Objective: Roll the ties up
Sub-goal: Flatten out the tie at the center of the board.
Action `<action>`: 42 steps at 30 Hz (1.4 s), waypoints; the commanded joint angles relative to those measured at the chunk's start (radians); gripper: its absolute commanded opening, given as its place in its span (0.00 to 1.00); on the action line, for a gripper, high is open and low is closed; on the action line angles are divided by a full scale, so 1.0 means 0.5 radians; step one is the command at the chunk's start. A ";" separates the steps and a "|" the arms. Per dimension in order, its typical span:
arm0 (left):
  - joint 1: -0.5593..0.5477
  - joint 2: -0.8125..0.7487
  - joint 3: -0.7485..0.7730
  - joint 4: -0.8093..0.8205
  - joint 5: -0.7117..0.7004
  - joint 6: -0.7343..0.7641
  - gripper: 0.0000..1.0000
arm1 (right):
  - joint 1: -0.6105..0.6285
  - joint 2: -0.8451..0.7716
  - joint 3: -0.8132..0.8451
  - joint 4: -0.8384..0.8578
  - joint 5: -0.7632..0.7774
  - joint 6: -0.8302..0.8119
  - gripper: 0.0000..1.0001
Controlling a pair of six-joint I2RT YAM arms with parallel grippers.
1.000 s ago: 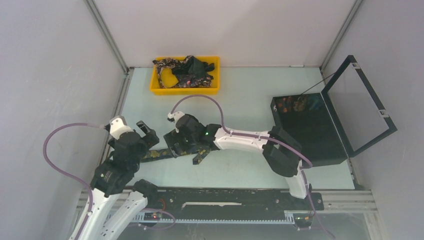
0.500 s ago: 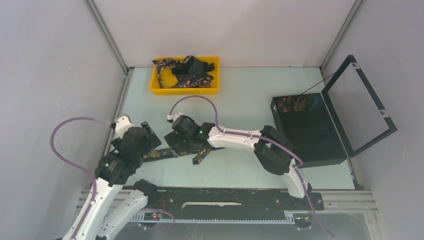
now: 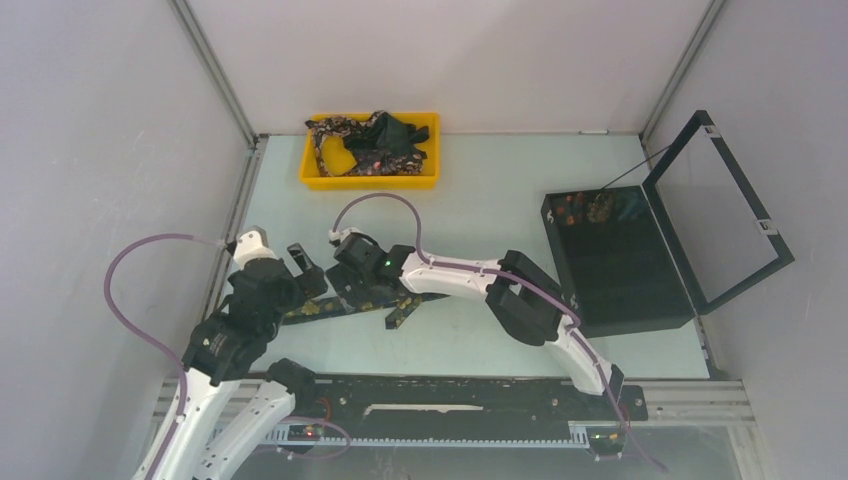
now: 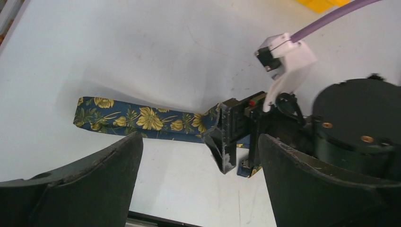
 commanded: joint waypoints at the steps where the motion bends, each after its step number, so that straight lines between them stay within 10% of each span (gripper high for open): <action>1: 0.011 -0.049 -0.022 0.101 0.040 0.051 0.98 | 0.003 0.080 0.133 -0.087 0.083 0.036 0.83; 18: 0.012 -0.038 -0.026 0.111 0.007 0.050 0.98 | -0.038 0.162 0.197 -0.192 0.071 -0.032 0.20; 28: 0.010 -0.048 -0.030 0.113 0.003 0.044 0.98 | 0.008 0.140 0.235 -0.206 -0.007 -0.037 0.68; 38: 0.010 -0.069 -0.031 0.113 -0.001 0.041 0.98 | 0.038 0.296 0.321 -0.327 0.132 -0.057 0.61; 42: 0.010 -0.078 -0.032 0.111 -0.011 0.036 0.98 | 0.038 0.314 0.317 -0.357 0.195 -0.075 0.44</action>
